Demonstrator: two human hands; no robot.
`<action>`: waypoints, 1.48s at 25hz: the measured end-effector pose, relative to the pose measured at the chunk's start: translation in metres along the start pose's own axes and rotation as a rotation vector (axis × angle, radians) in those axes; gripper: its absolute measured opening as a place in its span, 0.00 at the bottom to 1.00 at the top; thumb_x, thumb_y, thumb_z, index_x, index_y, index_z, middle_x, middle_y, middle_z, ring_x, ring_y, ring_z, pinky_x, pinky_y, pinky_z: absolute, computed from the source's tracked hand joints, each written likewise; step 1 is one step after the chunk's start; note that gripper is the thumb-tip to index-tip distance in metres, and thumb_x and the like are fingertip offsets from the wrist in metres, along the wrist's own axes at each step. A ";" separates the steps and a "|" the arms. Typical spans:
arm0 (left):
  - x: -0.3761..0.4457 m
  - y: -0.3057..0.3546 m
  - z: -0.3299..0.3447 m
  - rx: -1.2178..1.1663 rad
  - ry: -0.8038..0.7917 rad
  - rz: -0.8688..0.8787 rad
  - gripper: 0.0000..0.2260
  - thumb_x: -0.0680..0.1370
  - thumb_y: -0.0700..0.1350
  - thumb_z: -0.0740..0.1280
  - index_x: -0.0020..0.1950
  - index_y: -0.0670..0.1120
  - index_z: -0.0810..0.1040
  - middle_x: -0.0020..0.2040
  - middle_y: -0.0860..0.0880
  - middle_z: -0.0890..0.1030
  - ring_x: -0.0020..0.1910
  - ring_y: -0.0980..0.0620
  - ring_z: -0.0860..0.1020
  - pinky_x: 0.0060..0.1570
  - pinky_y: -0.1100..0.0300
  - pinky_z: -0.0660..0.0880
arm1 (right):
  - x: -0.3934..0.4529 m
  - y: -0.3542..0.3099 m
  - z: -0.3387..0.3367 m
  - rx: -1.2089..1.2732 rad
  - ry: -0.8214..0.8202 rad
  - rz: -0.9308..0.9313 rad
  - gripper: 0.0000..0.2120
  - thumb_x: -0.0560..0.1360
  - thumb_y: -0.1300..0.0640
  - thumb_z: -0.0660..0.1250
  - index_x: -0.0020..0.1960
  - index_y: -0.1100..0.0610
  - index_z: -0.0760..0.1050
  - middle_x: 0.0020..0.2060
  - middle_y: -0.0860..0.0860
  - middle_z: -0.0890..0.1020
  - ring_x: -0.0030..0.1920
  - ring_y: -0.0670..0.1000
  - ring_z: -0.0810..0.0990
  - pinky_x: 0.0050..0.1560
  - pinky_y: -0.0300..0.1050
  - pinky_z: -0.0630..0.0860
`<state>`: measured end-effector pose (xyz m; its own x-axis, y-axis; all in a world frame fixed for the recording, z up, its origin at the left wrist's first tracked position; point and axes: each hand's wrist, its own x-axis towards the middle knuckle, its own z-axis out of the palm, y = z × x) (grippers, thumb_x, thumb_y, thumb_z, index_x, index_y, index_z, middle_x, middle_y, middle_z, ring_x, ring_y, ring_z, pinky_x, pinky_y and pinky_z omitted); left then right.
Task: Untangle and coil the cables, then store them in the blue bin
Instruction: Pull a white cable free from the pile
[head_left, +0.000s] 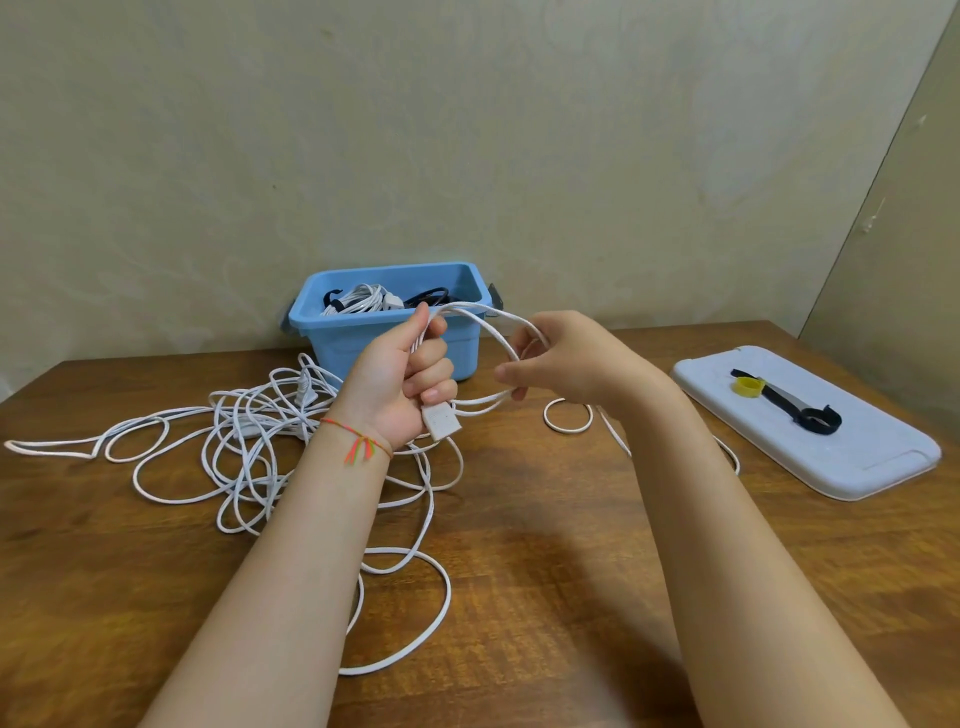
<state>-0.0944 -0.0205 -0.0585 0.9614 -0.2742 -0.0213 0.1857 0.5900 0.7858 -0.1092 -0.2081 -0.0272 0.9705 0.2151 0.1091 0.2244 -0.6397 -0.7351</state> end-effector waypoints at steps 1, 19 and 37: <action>0.000 0.000 -0.001 0.011 -0.042 -0.027 0.15 0.84 0.51 0.58 0.40 0.46 0.71 0.23 0.54 0.58 0.19 0.58 0.57 0.21 0.65 0.56 | -0.001 -0.001 0.000 0.048 0.010 -0.017 0.12 0.75 0.49 0.72 0.44 0.57 0.78 0.27 0.45 0.80 0.23 0.39 0.70 0.26 0.33 0.65; 0.007 0.015 -0.021 -0.406 0.104 0.169 0.16 0.85 0.51 0.53 0.48 0.46 0.77 0.28 0.54 0.60 0.23 0.58 0.58 0.26 0.64 0.59 | 0.014 0.026 -0.006 -0.328 0.181 0.209 0.07 0.81 0.58 0.62 0.55 0.61 0.73 0.48 0.55 0.79 0.46 0.57 0.76 0.42 0.47 0.70; -0.005 -0.011 0.014 0.744 -0.052 0.100 0.11 0.85 0.44 0.57 0.47 0.44 0.76 0.34 0.49 0.76 0.29 0.53 0.74 0.30 0.60 0.72 | -0.021 -0.039 0.008 -0.463 -0.276 -0.152 0.06 0.77 0.53 0.69 0.49 0.54 0.83 0.39 0.46 0.80 0.38 0.47 0.75 0.37 0.40 0.69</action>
<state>-0.1045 -0.0360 -0.0583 0.9524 -0.2923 0.0864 -0.1053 -0.0495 0.9932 -0.1387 -0.1816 -0.0065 0.8788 0.4759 -0.0339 0.4361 -0.8301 -0.3474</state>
